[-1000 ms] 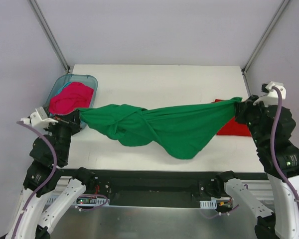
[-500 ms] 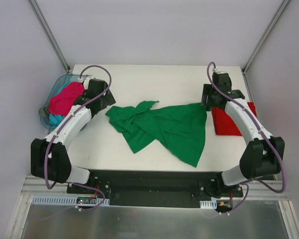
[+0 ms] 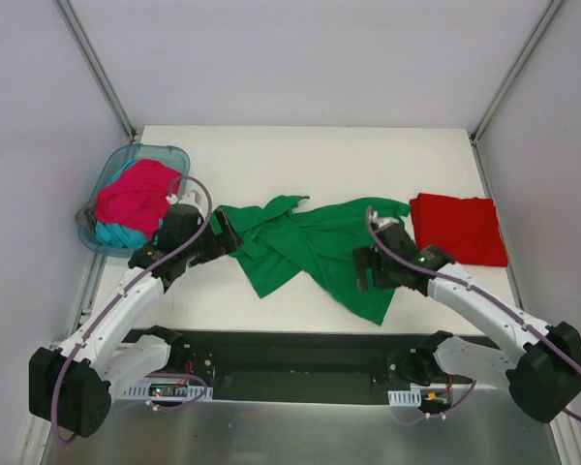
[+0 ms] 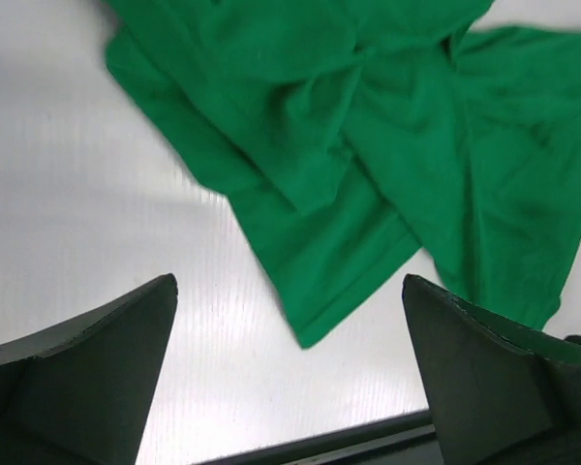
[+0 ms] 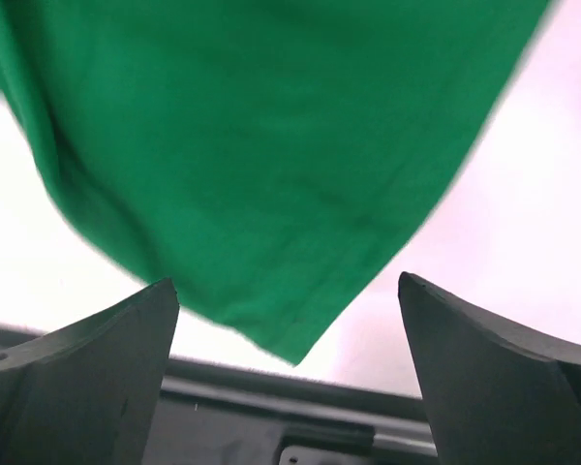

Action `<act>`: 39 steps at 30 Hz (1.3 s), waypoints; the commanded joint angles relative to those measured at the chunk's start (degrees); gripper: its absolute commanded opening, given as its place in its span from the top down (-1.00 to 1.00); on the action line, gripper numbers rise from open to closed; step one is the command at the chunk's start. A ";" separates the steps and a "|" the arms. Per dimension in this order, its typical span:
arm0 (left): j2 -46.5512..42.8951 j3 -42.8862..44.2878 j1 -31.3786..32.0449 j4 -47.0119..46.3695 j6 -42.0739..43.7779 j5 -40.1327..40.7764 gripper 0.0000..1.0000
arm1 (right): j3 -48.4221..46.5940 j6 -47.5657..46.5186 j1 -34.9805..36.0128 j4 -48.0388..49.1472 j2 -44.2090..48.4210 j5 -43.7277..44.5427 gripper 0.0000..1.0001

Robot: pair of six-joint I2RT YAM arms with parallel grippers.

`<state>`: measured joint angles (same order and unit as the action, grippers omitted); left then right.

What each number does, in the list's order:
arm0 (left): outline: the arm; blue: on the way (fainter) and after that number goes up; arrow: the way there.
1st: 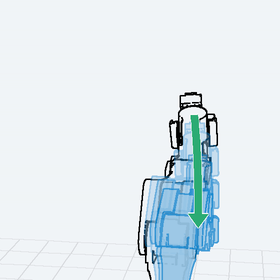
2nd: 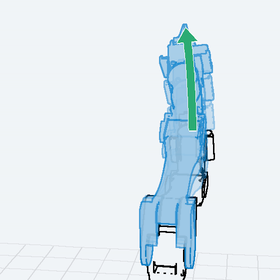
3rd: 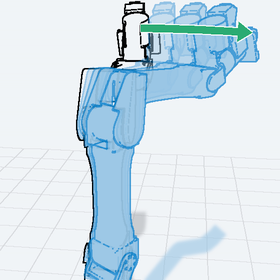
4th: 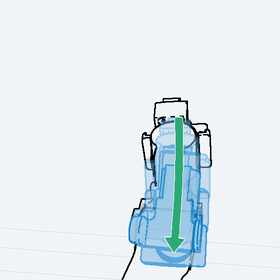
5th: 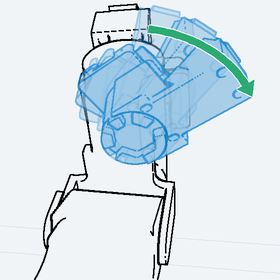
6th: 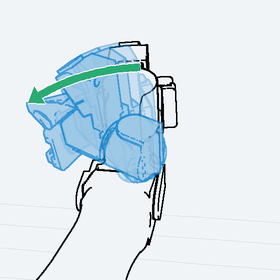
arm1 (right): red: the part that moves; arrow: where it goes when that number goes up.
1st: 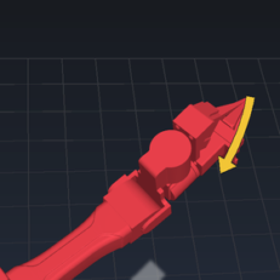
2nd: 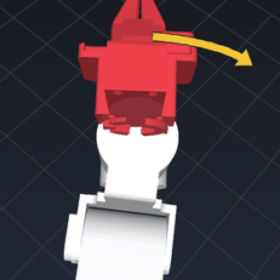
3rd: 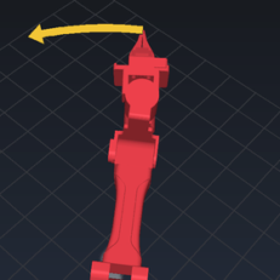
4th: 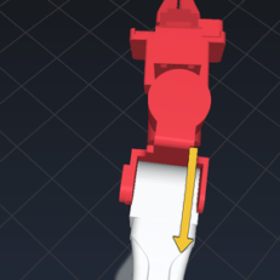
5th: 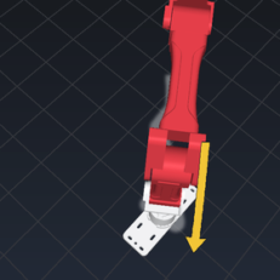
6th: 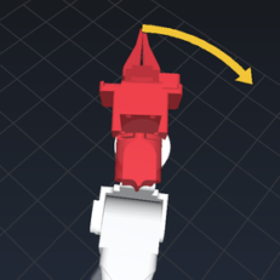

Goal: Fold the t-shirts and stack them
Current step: Flatten out the tshirt

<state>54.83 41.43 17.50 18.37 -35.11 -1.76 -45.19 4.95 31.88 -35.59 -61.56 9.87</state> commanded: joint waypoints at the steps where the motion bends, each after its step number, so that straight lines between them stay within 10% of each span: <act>1: -1.57 -6.44 3.50 -2.11 -4.26 -6.06 -0.98 | 6.24 7.35 9.85 -0.71 0.22 -4.24 -0.98; 17: 7.56 -11.90 18.09 -2.29 -7.86 -3.96 -0.98 | 9.50 12.71 15.76 3.69 -14.11 -1.53 -0.65; 27: 13.82 -6.81 23.11 -2.29 -7.08 0.00 -0.98 | 8.19 9.21 15.85 5.11 -13.69 -0.65 0.88; 39: 28.11 22.61 23.02 -0.18 16.10 16.59 -0.98 | 7.66 8.32 15.23 -1.67 1.97 5.69 0.88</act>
<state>74.65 52.97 40.18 17.89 -31.46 6.44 -37.36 13.41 47.40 -34.98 -61.80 13.30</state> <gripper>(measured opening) 0.990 0.074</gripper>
